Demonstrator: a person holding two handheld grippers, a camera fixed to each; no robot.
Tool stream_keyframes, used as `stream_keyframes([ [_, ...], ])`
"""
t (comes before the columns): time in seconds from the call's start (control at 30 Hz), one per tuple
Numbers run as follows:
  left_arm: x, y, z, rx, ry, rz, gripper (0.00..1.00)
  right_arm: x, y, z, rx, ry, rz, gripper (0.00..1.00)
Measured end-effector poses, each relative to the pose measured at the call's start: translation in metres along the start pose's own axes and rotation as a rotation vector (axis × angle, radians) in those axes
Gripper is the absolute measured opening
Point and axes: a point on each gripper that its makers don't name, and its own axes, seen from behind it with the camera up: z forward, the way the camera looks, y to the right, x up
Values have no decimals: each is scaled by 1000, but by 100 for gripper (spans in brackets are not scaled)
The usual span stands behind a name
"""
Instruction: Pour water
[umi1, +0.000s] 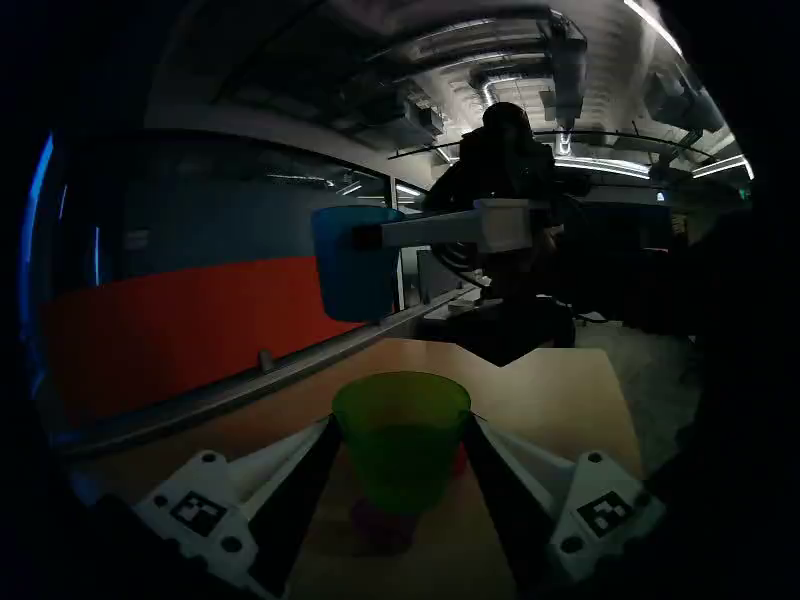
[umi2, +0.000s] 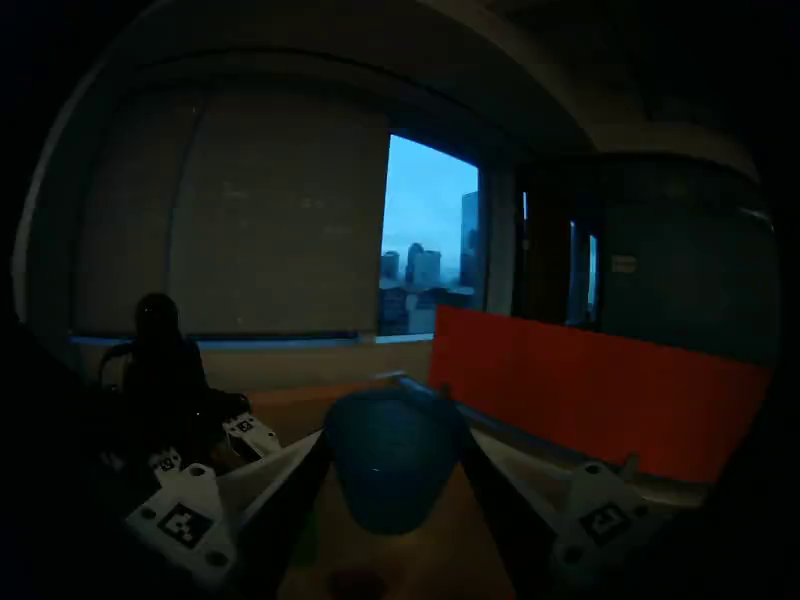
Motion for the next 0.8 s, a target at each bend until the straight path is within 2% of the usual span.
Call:
stream_keyframes([
  [0.17, 3, -5, -2, 16, 10, -16, 85, -3, 3, -3, -12, -12, -7, 96],
  [0.57, 0, -26, -11, 87, 8, -35, 85, -12, 19, -16, -59, -30, -15, 96],
  [0.8, -11, -37, -16, 123, -22, -42, 85, -21, 28, -29, -85, -46, -10, 96],
])
